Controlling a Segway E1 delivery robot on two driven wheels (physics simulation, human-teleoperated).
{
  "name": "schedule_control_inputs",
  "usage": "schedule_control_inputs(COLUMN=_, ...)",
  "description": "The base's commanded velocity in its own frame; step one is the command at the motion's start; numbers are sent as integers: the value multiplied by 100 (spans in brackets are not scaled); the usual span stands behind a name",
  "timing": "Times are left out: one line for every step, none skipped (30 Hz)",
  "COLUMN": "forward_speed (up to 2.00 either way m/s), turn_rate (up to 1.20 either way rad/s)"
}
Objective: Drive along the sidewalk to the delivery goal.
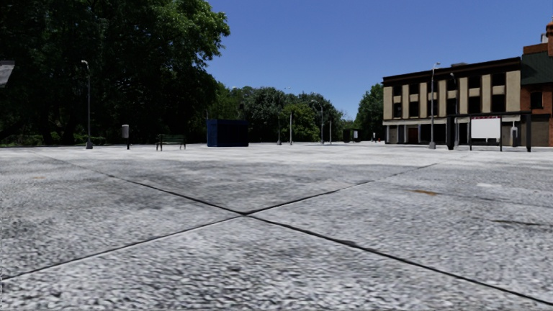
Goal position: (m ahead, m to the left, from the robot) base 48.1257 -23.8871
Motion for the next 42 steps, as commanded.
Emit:
schedule_control_inputs(forward_speed=200, turn_rate=0)
schedule_control_inputs(forward_speed=200, turn_rate=0)
schedule_control_inputs(forward_speed=200, turn_rate=0)
schedule_control_inputs(forward_speed=200, turn_rate=0)
schedule_control_inputs(forward_speed=200, turn_rate=0)
schedule_control_inputs(forward_speed=200, turn_rate=0)
schedule_control_inputs(forward_speed=200, turn_rate=0)
schedule_control_inputs(forward_speed=200, turn_rate=0)
schedule_control_inputs(forward_speed=200, turn_rate=0)
schedule_control_inputs(forward_speed=200, turn_rate=0)
schedule_control_inputs(forward_speed=200, turn_rate=0)
schedule_control_inputs(forward_speed=200, turn_rate=0)
schedule_control_inputs(forward_speed=200, turn_rate=0)
schedule_control_inputs(forward_speed=200, turn_rate=0)
schedule_control_inputs(forward_speed=200, turn_rate=0)
schedule_control_inputs(forward_speed=200, turn_rate=0)
schedule_control_inputs(forward_speed=200, turn_rate=0)
schedule_control_inputs(forward_speed=200, turn_rate=0)
schedule_control_inputs(forward_speed=200, turn_rate=0)
schedule_control_inputs(forward_speed=200, turn_rate=0)
schedule_control_inputs(forward_speed=200, turn_rate=0)
schedule_control_inputs(forward_speed=200, turn_rate=0)
schedule_control_inputs(forward_speed=200, turn_rate=0)
schedule_control_inputs(forward_speed=200, turn_rate=0)
schedule_control_inputs(forward_speed=200, turn_rate=0)
schedule_control_inputs(forward_speed=200, turn_rate=0)
schedule_control_inputs(forward_speed=200, turn_rate=0)
schedule_control_inputs(forward_speed=200, turn_rate=0)
schedule_control_inputs(forward_speed=200, turn_rate=0)
schedule_control_inputs(forward_speed=200, turn_rate=0)
schedule_control_inputs(forward_speed=200, turn_rate=0)
schedule_control_inputs(forward_speed=200, turn_rate=0)
schedule_control_inputs(forward_speed=200, turn_rate=0)
schedule_control_inputs(forward_speed=200, turn_rate=0)
schedule_control_inputs(forward_speed=200, turn_rate=0)
schedule_control_inputs(forward_speed=200, turn_rate=0)
schedule_control_inputs(forward_speed=200, turn_rate=0)
schedule_control_inputs(forward_speed=200, turn_rate=0)
schedule_control_inputs(forward_speed=200, turn_rate=0)
schedule_control_inputs(forward_speed=200, turn_rate=0)
schedule_control_inputs(forward_speed=200, turn_rate=0)
schedule_control_inputs(forward_speed=200, turn_rate=0)
